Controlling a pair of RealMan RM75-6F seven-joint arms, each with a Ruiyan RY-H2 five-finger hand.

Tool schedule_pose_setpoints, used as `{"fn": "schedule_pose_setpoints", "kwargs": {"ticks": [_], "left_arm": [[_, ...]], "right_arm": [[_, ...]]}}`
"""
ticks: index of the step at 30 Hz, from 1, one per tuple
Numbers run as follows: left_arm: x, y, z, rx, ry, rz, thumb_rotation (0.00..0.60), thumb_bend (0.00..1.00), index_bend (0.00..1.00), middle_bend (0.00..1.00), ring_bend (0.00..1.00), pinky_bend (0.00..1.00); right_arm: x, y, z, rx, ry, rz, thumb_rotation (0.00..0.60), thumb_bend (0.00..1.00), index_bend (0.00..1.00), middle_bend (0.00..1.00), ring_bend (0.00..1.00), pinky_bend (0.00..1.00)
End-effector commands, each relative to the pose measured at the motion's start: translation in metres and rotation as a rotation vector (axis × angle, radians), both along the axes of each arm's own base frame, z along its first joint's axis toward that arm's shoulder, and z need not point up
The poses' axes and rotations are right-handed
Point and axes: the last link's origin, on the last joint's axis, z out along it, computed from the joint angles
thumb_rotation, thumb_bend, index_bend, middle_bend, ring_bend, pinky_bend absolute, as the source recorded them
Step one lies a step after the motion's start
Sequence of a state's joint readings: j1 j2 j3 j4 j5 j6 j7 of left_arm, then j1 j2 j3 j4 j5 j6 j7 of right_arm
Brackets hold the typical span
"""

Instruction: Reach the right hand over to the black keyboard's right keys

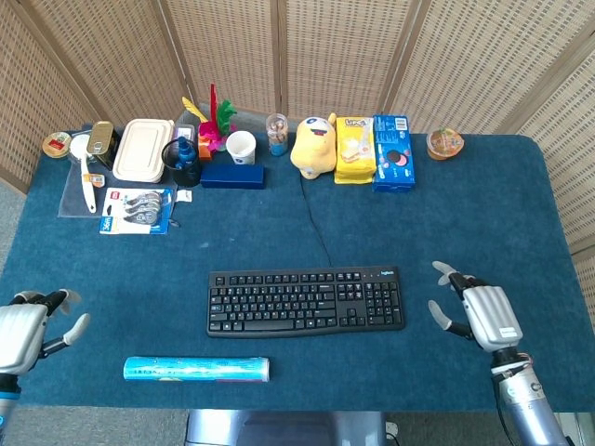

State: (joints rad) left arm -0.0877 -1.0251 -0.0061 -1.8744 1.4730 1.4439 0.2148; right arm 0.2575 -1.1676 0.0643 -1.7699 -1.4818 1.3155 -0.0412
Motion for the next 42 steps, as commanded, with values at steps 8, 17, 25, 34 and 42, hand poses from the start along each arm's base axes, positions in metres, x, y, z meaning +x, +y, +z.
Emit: {"fn": "schedule_pose_setpoints", "kwargs": {"ticks": [8,17,25,34,42], "left_arm": [[0.004,0.008,-0.005,-0.023,0.004,-0.007,0.000,0.22,0.37,0.51,0.50,0.30],[0.005,0.011,-0.006,-0.025,0.010,-0.011,0.000,0.21,0.37,0.51,0.50,0.30],[0.006,0.012,-0.006,-0.027,0.014,-0.013,0.000,0.22,0.37,0.51,0.50,0.30],[0.007,0.013,-0.007,-0.030,0.013,-0.020,0.000,0.22,0.37,0.51,0.50,0.30],[0.005,0.013,-0.009,-0.034,0.014,-0.014,0.000,0.22,0.37,0.51,0.50,0.30]], "right_arm": [[0.026,-0.023,-0.017,0.262,0.063,0.093,0.000,0.43,0.27,0.78,0.89,0.77],[0.029,-0.029,-0.035,0.359,0.144,0.087,0.000,0.46,0.31,0.87,0.97,0.82],[0.028,-0.027,-0.047,0.391,0.215,0.084,0.000,0.46,0.34,0.89,0.99,0.84],[0.027,-0.027,-0.058,0.417,0.266,0.080,0.000,0.46,0.35,0.89,0.99,0.84],[0.024,-0.029,-0.070,0.427,0.301,0.067,0.000,0.46,0.35,0.89,0.99,0.84]]}}
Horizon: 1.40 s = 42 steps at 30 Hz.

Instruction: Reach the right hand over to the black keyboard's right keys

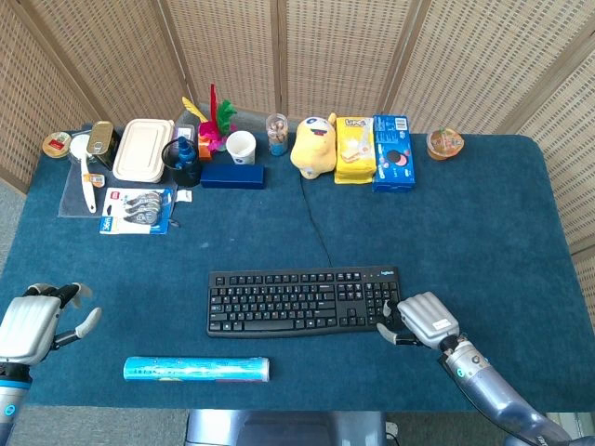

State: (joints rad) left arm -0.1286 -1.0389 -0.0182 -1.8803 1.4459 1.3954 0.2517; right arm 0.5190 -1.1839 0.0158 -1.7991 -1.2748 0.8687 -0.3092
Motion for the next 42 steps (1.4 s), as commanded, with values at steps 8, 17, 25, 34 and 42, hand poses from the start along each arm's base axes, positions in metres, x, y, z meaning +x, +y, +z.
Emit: {"fn": "schedule_pose_setpoints", "kwargs": {"ticks": [8,17,25,34,42], "left_arm": [[-0.001,0.001,0.000,0.000,0.000,0.002,0.000,0.22,0.37,0.51,0.50,0.30],[-0.003,0.000,0.001,0.004,0.001,0.008,0.000,0.21,0.37,0.51,0.50,0.30],[-0.005,-0.001,0.000,0.001,-0.001,0.011,0.000,0.22,0.37,0.51,0.50,0.30],[-0.006,-0.001,0.000,0.000,-0.001,0.010,0.000,0.22,0.37,0.51,0.50,0.30],[-0.008,-0.001,-0.001,-0.004,-0.001,0.012,0.000,0.22,0.37,0.51,0.50,0.30]], "right_arm": [[0.006,-0.006,-0.013,0.009,0.027,0.012,0.000,0.46,0.35,0.89,1.00,0.84],[0.011,-0.009,-0.017,0.004,0.040,0.017,0.000,0.46,0.34,0.89,1.00,0.84],[0.012,-0.008,-0.021,0.013,0.059,0.018,0.000,0.46,0.34,0.89,1.00,0.85],[0.010,-0.007,-0.023,0.019,0.077,0.013,0.000,0.46,0.34,0.89,1.00,0.85],[0.010,-0.007,-0.024,0.023,0.088,0.008,0.000,0.46,0.34,0.89,1.00,0.85]]}}
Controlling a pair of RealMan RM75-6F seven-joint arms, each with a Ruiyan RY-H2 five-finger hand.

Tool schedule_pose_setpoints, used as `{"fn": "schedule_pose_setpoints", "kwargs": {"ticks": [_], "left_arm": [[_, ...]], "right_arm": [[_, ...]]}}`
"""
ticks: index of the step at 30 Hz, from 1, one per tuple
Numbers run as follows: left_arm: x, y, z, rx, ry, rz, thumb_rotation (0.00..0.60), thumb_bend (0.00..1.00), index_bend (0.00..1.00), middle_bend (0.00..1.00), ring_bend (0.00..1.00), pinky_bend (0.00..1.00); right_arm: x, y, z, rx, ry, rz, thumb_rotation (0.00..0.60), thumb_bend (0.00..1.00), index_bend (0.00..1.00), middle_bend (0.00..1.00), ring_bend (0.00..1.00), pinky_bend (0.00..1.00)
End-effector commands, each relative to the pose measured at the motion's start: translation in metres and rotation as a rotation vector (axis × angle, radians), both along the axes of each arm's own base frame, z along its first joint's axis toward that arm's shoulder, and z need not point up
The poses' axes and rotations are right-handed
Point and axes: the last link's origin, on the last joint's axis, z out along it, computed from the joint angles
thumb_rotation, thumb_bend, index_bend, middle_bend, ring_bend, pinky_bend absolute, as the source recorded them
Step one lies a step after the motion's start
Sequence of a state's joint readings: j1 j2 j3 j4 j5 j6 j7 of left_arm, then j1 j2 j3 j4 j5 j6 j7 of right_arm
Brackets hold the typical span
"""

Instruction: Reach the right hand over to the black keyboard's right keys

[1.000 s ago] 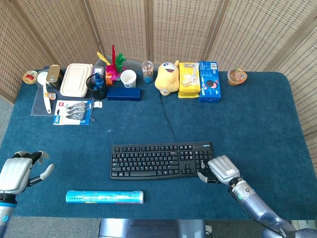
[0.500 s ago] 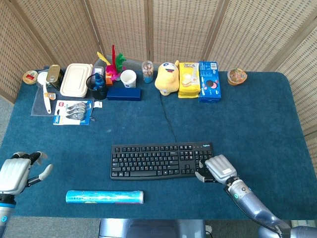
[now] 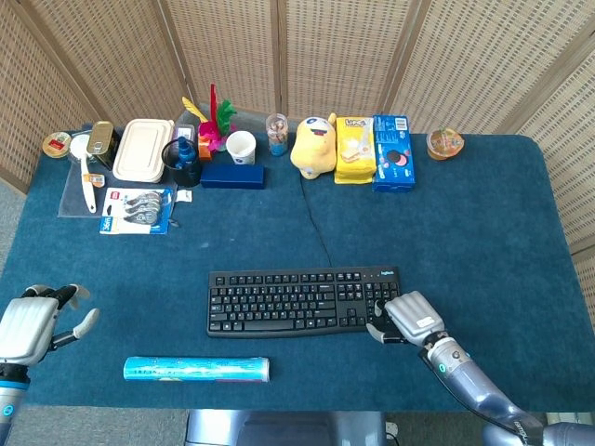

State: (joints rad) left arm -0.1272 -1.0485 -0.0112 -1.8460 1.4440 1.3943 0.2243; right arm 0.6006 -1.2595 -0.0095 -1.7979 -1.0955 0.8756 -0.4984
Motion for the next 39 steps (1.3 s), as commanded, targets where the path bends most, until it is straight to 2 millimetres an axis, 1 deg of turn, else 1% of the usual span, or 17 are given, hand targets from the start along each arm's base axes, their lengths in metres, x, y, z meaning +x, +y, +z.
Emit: {"fn": "schedule_pose_setpoints", "kwargs": {"ticks": [1,6,11,14,17,20,22,25,28,31,35,39], "left_arm": [[-0.001,0.000,0.000,-0.001,0.001,0.001,0.000,0.22,0.37,0.51,0.50,0.30],[-0.002,0.000,0.000,0.001,0.000,0.002,0.000,0.22,0.37,0.51,0.50,0.30],[-0.003,0.000,-0.001,0.000,-0.004,0.002,0.000,0.22,0.37,0.51,0.50,0.30],[-0.002,0.000,-0.001,0.000,-0.008,0.000,0.000,0.21,0.37,0.51,0.50,0.30],[-0.003,-0.001,-0.001,0.001,-0.011,0.000,0.000,0.22,0.37,0.51,0.50,0.30],[-0.004,-0.003,0.000,0.004,-0.011,0.004,0.000,0.22,0.37,0.51,0.50,0.30],[-0.004,-0.005,0.001,0.006,-0.012,0.007,0.000,0.22,0.37,0.51,0.50,0.30],[-0.004,-0.008,0.003,0.010,-0.012,0.009,0.000,0.21,0.37,0.51,0.50,0.30],[-0.005,-0.012,0.004,0.015,-0.013,0.015,0.000,0.22,0.37,0.51,0.50,0.30],[-0.006,-0.015,0.006,0.018,-0.011,0.023,0.000,0.22,0.37,0.51,0.50,0.30],[-0.007,-0.018,0.005,0.017,-0.014,0.028,0.000,0.22,0.37,0.51,0.50,0.30],[-0.007,-0.020,0.004,0.011,-0.014,0.032,0.000,0.21,0.37,0.51,0.50,0.30]], "right_arm": [[0.000,0.000,-0.001,0.002,0.004,-0.003,0.000,0.46,0.34,0.89,1.00,0.85],[0.004,-0.001,0.001,-0.012,-0.004,0.003,0.000,0.46,0.33,0.89,1.00,0.85],[0.015,-0.004,0.020,-0.069,-0.045,0.019,0.000,0.46,0.32,0.88,0.99,0.85],[0.018,-0.004,0.032,-0.103,-0.064,0.019,0.000,0.46,0.31,0.81,0.96,0.85],[0.018,-0.003,0.045,-0.145,-0.090,0.005,0.000,0.46,0.28,0.73,0.89,0.83],[0.013,-0.001,0.059,-0.199,-0.120,-0.019,0.000,0.46,0.25,0.63,0.78,0.78],[0.009,0.000,0.067,-0.237,-0.145,-0.036,0.000,0.46,0.24,0.54,0.68,0.70],[0.002,0.004,0.079,-0.304,-0.196,-0.065,0.000,0.46,0.24,0.47,0.59,0.59],[-0.008,0.010,0.088,-0.365,-0.238,-0.090,0.000,0.45,0.24,0.42,0.51,0.51],[-0.017,0.015,0.093,-0.407,-0.258,-0.103,0.000,0.45,0.24,0.39,0.46,0.47],[-0.028,0.021,0.097,-0.449,-0.276,-0.110,0.000,0.45,0.24,0.38,0.43,0.44],[-0.034,0.024,0.099,-0.473,-0.282,-0.113,0.000,0.45,0.24,0.37,0.41,0.43]]}}
